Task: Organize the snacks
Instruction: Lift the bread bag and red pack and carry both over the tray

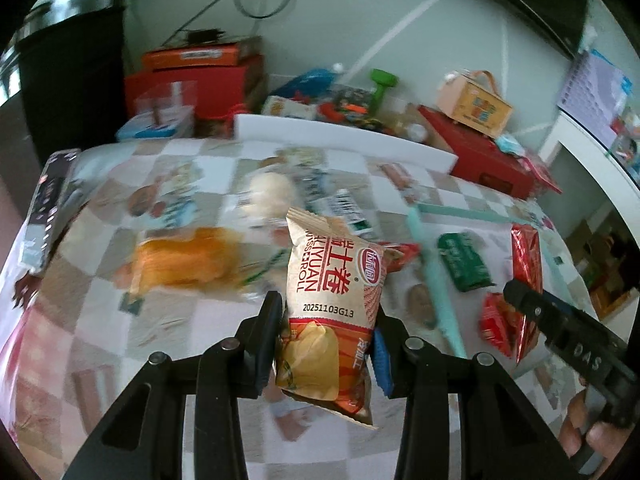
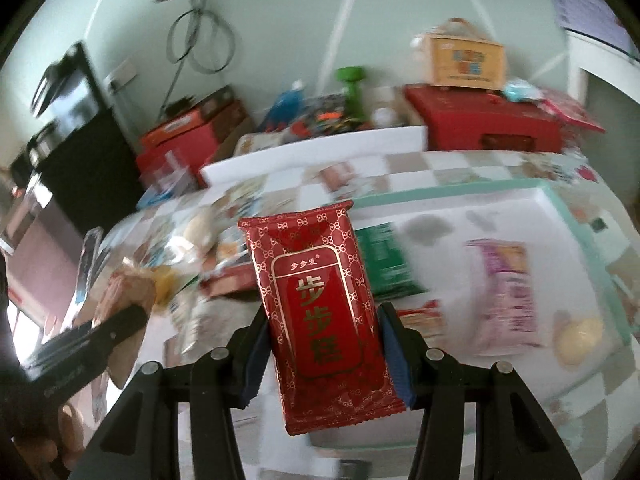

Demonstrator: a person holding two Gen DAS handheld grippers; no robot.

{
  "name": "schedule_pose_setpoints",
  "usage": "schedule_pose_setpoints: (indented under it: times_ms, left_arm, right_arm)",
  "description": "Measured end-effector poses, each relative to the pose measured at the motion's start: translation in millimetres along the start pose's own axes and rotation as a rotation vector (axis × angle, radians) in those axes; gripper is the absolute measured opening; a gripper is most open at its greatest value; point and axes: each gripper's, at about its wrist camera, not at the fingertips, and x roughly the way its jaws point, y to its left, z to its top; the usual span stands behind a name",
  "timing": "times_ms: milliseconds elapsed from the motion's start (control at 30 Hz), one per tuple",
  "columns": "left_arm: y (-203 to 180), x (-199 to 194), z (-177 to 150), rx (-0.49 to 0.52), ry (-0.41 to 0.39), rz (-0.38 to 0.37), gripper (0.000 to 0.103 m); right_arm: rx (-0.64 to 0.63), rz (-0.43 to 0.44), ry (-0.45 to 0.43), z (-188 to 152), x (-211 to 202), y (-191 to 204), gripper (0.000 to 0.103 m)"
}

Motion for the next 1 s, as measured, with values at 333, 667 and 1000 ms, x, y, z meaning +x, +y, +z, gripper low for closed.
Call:
schedule_pose_setpoints:
  times_ms: [333,667,1000]
  left_arm:
    - [-79,19,16,0.143,0.019,-0.099,0.042]
    - [-123,60,28,0.203,0.073,-0.116,0.042]
    - [-135,92,37,0.207,0.130,-0.103,0.042]
  right_arm:
    - [0.173,-0.202,-0.067,5,-21,-81,0.054]
    - [0.305,-0.280,-0.087,-5,-31,-133,0.054]
    - [0.333,-0.275,-0.096,-6,-20,-144,0.054]
